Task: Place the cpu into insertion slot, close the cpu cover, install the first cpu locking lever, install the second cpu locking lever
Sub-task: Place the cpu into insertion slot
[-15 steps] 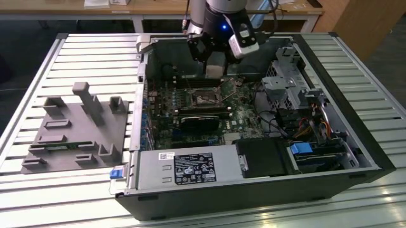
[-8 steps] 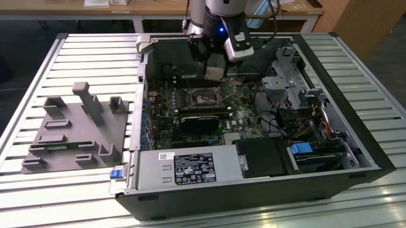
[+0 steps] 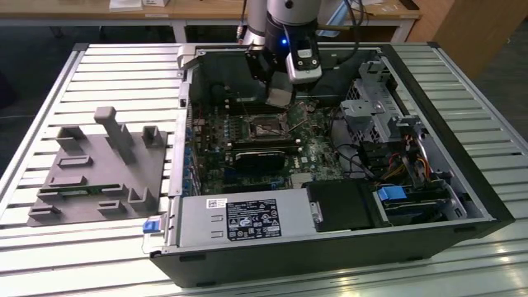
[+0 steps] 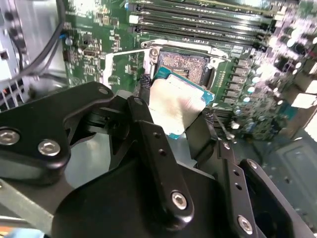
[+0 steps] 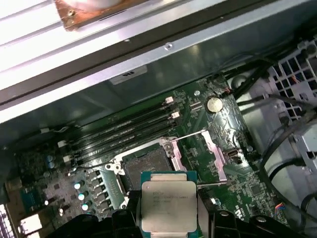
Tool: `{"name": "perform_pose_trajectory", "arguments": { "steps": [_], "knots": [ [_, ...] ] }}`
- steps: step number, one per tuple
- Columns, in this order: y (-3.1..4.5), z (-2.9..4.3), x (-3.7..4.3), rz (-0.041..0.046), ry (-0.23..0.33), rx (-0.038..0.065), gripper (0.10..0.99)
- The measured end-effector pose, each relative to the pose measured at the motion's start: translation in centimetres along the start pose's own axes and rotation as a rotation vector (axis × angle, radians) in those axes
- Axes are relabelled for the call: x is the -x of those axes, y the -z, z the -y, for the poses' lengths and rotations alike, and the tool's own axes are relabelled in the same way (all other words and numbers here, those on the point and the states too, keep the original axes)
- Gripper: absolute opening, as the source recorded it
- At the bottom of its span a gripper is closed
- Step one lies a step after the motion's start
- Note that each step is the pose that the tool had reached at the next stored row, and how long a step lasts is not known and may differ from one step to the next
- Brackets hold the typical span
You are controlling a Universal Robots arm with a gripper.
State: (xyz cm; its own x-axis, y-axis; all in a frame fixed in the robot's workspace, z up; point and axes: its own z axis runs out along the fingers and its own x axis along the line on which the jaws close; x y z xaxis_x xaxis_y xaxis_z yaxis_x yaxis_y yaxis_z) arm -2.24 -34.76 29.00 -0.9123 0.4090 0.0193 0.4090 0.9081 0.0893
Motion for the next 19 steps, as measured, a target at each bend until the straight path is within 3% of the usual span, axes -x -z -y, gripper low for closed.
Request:
{"name": "perform_pose_trajectory", "arguments": {
  "steps": [19],
  "knots": [
    [-0.85, 0.08, 0.02, 0.0308, -0.343, 0.007, 0.537]
  ]
}}
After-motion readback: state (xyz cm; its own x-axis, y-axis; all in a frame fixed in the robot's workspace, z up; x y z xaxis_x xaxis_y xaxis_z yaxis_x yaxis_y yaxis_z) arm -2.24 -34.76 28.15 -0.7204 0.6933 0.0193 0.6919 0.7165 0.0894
